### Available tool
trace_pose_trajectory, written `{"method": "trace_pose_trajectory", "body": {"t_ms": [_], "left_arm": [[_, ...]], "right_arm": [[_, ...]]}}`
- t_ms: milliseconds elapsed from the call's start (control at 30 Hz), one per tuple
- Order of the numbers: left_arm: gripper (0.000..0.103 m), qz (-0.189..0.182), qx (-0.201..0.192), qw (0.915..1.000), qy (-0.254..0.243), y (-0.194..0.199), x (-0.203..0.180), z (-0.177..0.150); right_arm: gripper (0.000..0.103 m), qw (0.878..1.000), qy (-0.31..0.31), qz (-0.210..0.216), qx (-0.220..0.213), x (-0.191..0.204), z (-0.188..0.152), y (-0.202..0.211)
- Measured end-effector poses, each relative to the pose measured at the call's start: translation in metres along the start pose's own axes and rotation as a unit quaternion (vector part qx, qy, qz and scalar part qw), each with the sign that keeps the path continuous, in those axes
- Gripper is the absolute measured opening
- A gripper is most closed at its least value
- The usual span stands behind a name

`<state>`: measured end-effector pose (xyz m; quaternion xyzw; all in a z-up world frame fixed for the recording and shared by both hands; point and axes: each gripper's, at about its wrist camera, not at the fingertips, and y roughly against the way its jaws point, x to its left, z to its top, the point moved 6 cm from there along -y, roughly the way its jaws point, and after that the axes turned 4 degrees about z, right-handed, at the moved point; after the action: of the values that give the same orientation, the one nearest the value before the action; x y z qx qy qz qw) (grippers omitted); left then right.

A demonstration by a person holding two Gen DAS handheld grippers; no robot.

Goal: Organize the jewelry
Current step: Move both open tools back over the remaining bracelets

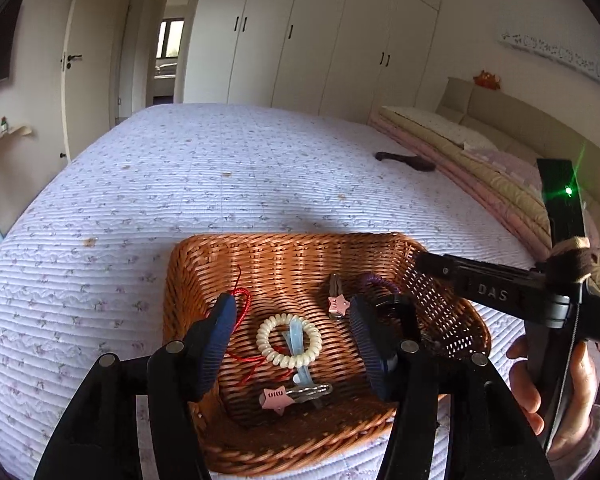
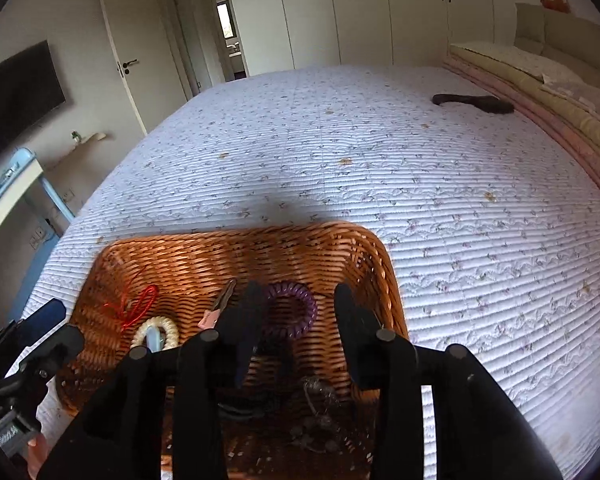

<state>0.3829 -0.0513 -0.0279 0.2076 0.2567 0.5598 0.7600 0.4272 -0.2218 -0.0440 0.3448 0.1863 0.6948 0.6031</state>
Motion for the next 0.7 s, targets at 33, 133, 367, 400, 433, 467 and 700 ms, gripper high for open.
{"method": "trace_pose_trajectory", "body": {"t_ms": [33,133,367,400,433,467,700], "left_arm": [[0.06,0.001,-0.002,1.0,-0.001,0.004,0.001,0.0],[0.06,0.007,-0.012,0.9999,-0.008,0.019,0.001,-0.004],[0.06,0.001,-0.026,0.9996,-0.002,0.066,0.006,-0.02],[0.06,0.0,-0.029,0.9996,-0.002,0.074,0.007,-0.024],[0.06,-0.001,-0.031,0.9995,-0.001,0.081,0.008,-0.028],[0.06,-0.003,-0.032,0.9995,-0.001,0.088,0.009,-0.032],[0.06,-0.014,-0.027,0.9995,-0.008,0.126,0.016,-0.067]], "right_arm": [[0.039,1.0,0.0,0.003,-0.002,0.001,-0.002,0.004],[0.039,1.0,0.012,0.005,-0.019,0.005,-0.009,0.023],[0.04,0.998,0.008,0.038,-0.049,0.017,-0.032,0.074],[0.04,0.998,0.009,0.043,-0.054,0.02,-0.037,0.083],[0.04,0.997,0.012,0.046,-0.057,0.023,-0.041,0.09],[0.04,0.997,0.015,0.047,-0.06,0.026,-0.045,0.096],[0.04,0.995,0.054,0.036,-0.079,0.053,-0.088,0.14]]}}
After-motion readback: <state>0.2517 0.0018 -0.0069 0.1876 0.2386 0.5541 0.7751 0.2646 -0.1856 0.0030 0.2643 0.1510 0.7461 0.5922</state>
